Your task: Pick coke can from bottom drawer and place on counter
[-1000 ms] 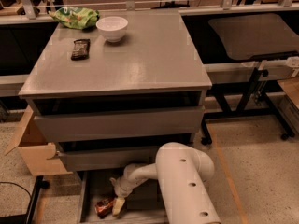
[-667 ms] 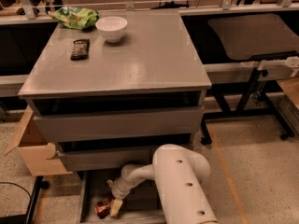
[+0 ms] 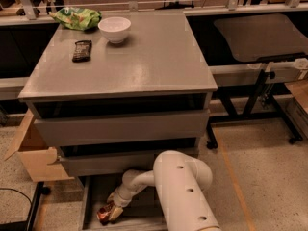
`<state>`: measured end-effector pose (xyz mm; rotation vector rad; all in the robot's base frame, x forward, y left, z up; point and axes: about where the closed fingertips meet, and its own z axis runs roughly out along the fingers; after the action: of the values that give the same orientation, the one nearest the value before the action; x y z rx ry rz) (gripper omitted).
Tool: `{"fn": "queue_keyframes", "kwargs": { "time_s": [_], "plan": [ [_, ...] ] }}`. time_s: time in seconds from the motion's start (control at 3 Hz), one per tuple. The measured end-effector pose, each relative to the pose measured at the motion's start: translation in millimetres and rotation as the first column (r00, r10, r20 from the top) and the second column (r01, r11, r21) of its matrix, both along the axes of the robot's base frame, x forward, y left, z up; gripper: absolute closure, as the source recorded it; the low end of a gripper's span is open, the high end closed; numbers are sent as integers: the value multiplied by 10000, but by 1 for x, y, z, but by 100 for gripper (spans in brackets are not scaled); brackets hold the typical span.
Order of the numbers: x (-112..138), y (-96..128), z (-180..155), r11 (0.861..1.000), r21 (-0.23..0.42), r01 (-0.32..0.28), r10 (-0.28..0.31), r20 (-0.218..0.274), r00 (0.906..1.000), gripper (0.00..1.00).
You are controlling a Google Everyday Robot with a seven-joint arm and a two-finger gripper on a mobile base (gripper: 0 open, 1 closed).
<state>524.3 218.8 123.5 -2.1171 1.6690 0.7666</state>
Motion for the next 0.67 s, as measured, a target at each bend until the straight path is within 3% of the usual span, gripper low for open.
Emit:
{"fn": "queue_keyframes", "kwargs": {
  "time_s": [0.67],
  "plan": [
    [4,-16,25,9977,672,63,-67,55,10000,96]
  ]
}}
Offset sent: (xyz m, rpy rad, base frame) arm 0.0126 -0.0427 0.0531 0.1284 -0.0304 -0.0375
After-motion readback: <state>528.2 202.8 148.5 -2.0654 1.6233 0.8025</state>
